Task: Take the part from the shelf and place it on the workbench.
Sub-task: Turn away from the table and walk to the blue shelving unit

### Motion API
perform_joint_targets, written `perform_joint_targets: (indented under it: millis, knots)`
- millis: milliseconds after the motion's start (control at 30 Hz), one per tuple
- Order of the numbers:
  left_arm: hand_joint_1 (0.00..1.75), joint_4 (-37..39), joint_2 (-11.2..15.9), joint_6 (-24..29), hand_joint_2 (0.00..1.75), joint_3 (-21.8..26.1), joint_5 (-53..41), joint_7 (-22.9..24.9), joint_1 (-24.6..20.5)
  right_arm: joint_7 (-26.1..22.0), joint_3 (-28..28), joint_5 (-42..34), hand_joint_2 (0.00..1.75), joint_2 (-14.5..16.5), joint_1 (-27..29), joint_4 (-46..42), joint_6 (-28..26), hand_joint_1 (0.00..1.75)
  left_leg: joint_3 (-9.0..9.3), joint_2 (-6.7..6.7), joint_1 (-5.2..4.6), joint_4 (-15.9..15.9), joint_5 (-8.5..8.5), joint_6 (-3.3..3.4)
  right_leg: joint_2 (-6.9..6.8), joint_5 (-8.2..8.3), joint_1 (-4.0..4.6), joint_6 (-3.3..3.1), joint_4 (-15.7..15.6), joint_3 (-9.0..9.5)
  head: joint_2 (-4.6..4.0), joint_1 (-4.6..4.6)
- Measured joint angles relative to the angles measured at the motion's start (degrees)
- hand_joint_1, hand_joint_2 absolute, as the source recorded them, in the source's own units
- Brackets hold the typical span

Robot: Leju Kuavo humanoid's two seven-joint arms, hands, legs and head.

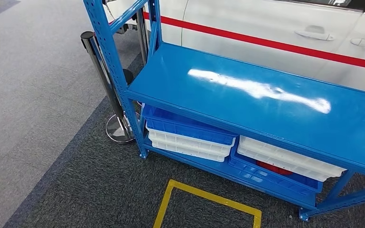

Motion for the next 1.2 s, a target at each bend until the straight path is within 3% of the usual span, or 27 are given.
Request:
perform_joint_targets:
  millis: [1200]
  knots:
    - [0.0,-7.71,2.44,-9.02,0.0,48.16,-46.05,0.25,9.6,-6.52,6.89,-39.46,0.0,-1.0,7.12,-5.93,15.78,0.0,0.35,0.0,0.0,-0.11,0.01,0.0,-0.03,-0.05,0.04,0.11,0.0,0.25,0.01,0.0]
